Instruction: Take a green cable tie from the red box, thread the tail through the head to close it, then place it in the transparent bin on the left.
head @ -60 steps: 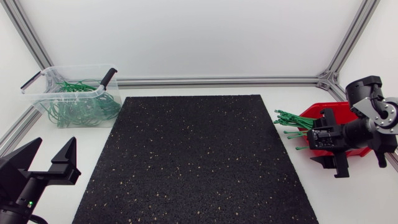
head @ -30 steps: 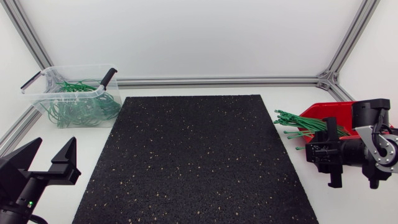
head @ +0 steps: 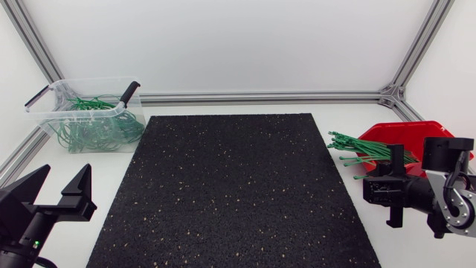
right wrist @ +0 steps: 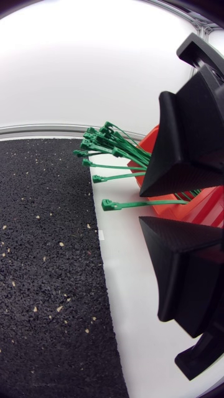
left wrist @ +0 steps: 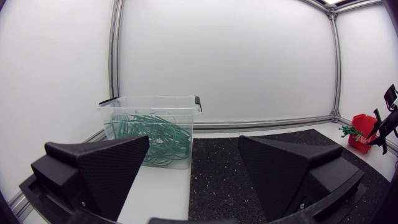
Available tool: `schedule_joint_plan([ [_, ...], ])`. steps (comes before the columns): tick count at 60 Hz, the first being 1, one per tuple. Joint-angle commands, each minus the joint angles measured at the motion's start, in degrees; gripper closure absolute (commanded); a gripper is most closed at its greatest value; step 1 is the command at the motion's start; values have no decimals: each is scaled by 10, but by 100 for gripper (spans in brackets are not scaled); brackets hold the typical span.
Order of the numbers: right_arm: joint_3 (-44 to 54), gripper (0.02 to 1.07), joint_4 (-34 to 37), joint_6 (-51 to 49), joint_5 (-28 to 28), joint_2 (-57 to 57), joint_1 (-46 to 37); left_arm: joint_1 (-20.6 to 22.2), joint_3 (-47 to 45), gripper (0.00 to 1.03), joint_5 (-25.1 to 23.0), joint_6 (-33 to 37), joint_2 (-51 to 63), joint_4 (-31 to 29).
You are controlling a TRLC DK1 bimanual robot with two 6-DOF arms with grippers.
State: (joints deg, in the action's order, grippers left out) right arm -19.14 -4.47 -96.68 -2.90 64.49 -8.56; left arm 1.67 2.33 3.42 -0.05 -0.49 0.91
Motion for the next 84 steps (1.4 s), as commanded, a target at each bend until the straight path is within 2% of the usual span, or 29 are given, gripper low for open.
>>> schedule_joint_plan([
  [1,12,80,-11,-6,4,-4,4,-1,-22,3,-3,-8,-1,-13],
  [24,12,80,-69,-14,12,35,-8,2,-22,3,-3,-8,-1,-14],
  [41,7,89,-81,-17,20,58,-16,2,-22,3,-4,-8,-1,-14],
  [45,4,98,-87,-23,20,65,-17,3,-22,3,-5,-8,-1,-14],
  [50,1,101,-96,-26,22,76,-20,3,-22,3,-7,-8,-1,-14],
  [58,-7,101,-98,-25,24,75,-20,3,-22,3,-9,-8,-1,-14],
  [69,-30,101,-28,0,21,17,-18,2,-22,3,-9,-8,-2,-14],
  [78,-79,101,79,57,9,-47,-3,4,-22,3,-10,-10,-2,-14],
  [84,-138,101,183,105,4,-73,15,7,-22,3,-10,-6,-3,-14],
])
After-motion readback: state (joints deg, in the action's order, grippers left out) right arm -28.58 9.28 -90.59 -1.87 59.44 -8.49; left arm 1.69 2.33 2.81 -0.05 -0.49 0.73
